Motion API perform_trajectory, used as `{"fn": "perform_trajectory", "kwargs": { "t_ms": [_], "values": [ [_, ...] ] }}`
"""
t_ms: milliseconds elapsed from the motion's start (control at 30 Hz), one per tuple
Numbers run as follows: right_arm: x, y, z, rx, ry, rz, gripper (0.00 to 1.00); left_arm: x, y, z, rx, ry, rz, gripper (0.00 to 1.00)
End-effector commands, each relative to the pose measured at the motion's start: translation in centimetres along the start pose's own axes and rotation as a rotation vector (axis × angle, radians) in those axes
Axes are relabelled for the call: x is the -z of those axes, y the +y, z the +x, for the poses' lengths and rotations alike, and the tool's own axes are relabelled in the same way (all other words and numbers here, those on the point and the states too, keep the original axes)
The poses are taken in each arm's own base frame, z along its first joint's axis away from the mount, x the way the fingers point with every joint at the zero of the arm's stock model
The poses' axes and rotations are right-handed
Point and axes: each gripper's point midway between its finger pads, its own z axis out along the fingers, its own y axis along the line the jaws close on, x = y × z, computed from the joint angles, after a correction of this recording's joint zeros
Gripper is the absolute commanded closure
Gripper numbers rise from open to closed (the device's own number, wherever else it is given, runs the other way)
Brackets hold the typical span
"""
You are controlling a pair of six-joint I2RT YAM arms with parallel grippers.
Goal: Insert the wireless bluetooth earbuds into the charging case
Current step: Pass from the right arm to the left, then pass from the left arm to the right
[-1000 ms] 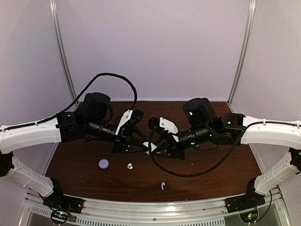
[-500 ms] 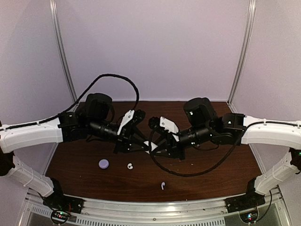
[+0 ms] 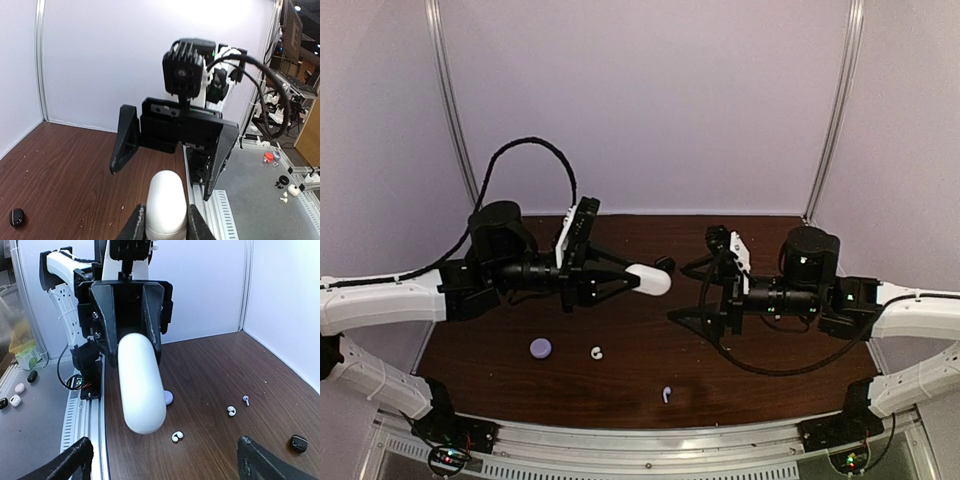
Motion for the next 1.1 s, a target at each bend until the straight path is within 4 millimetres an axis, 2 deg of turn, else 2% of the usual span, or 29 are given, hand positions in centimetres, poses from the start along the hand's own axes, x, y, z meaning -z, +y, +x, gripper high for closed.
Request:
{"fn": "perform_trajectory", "kwargs": {
  "t_ms": [0, 167, 300, 500, 667, 1067],
  "values": [
    [0.9, -0.3, -2.8, -0.048, -0.199, 0.015, 0.00, 1.0, -0.6, -5.4, -0.056, -0.227, -0.016, 0.94],
    [0.2, 0.6, -3.2, -0.031, -0.244, -0.058, 0.02, 1.5, -0.8, -6.4, -0.053, -0.322, -0.005, 0.94],
    [0.5, 0.8, -4.8, -0.064, -0.359, -0.087, 0.16, 1.9, -1.3, -6.3, -0.055, -0.373, 0.011, 0.94],
    [-1.1, 1.1, -6.1, -0.085, -0.407, -0.153, 0.28, 1.9, -1.6, -6.4, -0.060, -0.405, 0.006, 0.95],
    [-1.6, 1.2, -7.2, -0.092, -0.442, -0.175, 0.38, 1.8, -1.9, -6.3, -0.066, -0.412, 0.011, 0.95],
    [-2.7, 2.4, -8.1, -0.098, -0.453, -0.234, 0.48, 1.6, -1.9, -5.5, -0.062, -0.410, 0.013, 0.96]
  ]
}}
